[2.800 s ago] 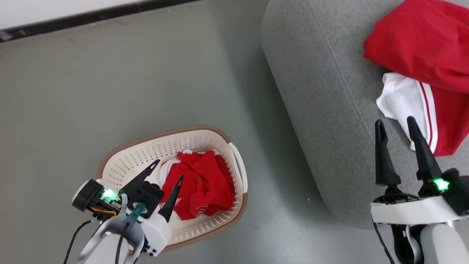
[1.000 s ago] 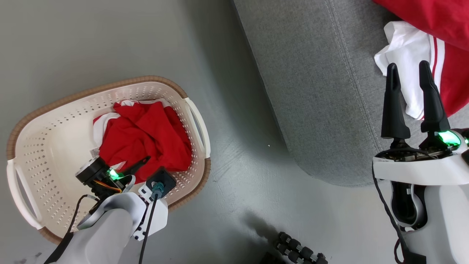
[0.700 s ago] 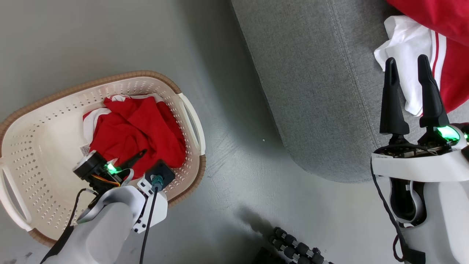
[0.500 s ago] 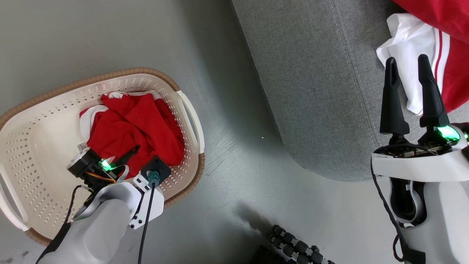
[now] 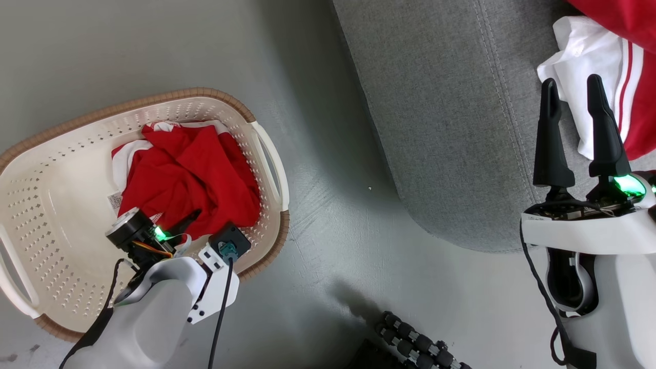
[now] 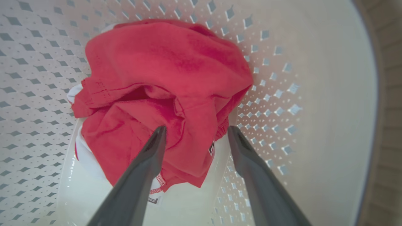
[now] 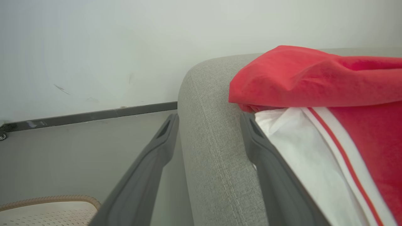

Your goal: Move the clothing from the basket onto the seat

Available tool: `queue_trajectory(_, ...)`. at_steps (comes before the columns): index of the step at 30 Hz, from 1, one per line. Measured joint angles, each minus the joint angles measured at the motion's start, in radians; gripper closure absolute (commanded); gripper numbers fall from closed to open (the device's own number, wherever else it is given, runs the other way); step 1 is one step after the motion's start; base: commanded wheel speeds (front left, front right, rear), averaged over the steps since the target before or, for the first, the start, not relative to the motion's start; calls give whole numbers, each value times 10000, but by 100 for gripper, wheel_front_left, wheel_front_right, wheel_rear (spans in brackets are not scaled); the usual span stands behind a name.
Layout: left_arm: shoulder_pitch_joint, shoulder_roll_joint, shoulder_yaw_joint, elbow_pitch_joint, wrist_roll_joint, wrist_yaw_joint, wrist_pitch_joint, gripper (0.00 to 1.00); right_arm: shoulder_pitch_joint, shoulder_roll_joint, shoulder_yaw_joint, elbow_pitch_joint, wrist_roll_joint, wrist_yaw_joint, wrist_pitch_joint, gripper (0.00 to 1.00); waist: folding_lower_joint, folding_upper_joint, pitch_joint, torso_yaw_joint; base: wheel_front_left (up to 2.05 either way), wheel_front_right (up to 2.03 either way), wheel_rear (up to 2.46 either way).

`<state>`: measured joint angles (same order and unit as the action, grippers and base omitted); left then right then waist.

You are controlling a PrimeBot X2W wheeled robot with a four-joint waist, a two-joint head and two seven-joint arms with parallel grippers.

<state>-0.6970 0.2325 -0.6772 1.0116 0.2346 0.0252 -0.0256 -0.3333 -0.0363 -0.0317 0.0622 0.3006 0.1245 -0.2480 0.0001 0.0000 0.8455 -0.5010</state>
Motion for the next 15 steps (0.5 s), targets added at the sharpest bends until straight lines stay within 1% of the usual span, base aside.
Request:
queue_trajectory(6,-244,-222,-155,263,117,0,-4,0,12,0,-123,-86,-104,0,0,0,0,0,22,56,0,0,0)
queue_trajectory(9,-446,-222,-201,426,226,12,4,0,31,2,-270,-201,-178,0,-2,0,0,0,42,96,0,0,0)
queue_trajectory(12,-621,-291,-276,529,366,100,125,1,65,2,-345,-261,-286,0,-12,0,0,0,72,148,0,0,0)
queue_trajectory(13,-658,-328,-299,577,382,100,184,9,70,2,-353,-278,-291,0,-12,0,0,0,84,168,0,0,0)
queue_trajectory(14,-665,-366,-322,617,426,100,211,29,74,2,-357,-305,-291,0,-12,0,0,0,97,187,0,0,0)
queue_trajectory(15,-665,-414,-347,673,428,100,236,51,80,2,-360,-330,-291,0,-12,0,0,0,111,207,0,0,0)
